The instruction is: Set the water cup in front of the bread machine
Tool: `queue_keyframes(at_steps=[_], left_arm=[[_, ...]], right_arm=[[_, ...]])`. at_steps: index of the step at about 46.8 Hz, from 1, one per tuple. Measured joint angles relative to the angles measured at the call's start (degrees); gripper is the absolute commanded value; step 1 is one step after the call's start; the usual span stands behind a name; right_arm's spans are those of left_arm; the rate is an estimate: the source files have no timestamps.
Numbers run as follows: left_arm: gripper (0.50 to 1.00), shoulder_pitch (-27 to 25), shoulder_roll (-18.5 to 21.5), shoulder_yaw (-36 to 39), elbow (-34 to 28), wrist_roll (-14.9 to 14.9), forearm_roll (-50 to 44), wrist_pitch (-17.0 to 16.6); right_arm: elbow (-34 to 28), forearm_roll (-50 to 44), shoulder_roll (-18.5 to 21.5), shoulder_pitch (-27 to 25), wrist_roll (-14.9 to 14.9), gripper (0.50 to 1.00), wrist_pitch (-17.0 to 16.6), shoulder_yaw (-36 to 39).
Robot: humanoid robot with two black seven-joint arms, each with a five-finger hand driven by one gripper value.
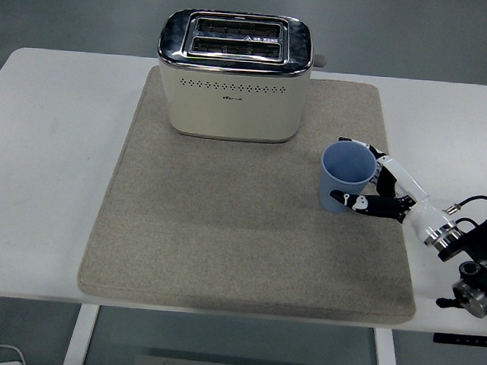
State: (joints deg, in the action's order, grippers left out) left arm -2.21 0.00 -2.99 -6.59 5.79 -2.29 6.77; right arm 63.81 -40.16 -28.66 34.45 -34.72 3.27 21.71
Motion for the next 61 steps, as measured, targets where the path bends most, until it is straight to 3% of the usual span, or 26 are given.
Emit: queue_keyframes(at_steps=[2,6,7,10,36,46,61], left_arm=[[1.0,-0.01,0.0,0.0,0.0,0.0,0.0,0.0],[1.0,-0.02,0.0,0.0,0.0,0.0,0.0,0.0],[1.0,-0.01,0.0,0.0,0.0,0.0,0.0,0.0],[1.0,-0.03,0.0,0.0,0.0,0.0,0.0,0.0],[1.0,-0.02,0.0,0.0,-0.01,-0.01,0.0,0.0],[1.0,-0.03,0.0,0.0,0.02,-0.02,0.0,0.0],[1.0,-0.05,0.0,0.0,0.01,-0.01,0.0,0.0]], right_arm=[[-0.02,-0.11,0.33,0.17,0.0,0.858,0.06,-0.01],[-0.02,-0.64,1.07,0.92,0.25,0.724,0.34,-0.29],[-0.02,-0.84,1.13,0.98,0.43,0.683,0.49,-0.49],[-0.02,-1.63,1.15,1.17,0.63,0.5,0.69,-0.96],[0.63,-1.85,1.5,6.06,2.0,0.5,0.8,-3.72],[0.66,-1.75,6.19,7.11,3.02,0.5,1.09,-3.7],[-2.87,-1.2,16.84,9.66,5.88,0.5,3.61,-3.71]])
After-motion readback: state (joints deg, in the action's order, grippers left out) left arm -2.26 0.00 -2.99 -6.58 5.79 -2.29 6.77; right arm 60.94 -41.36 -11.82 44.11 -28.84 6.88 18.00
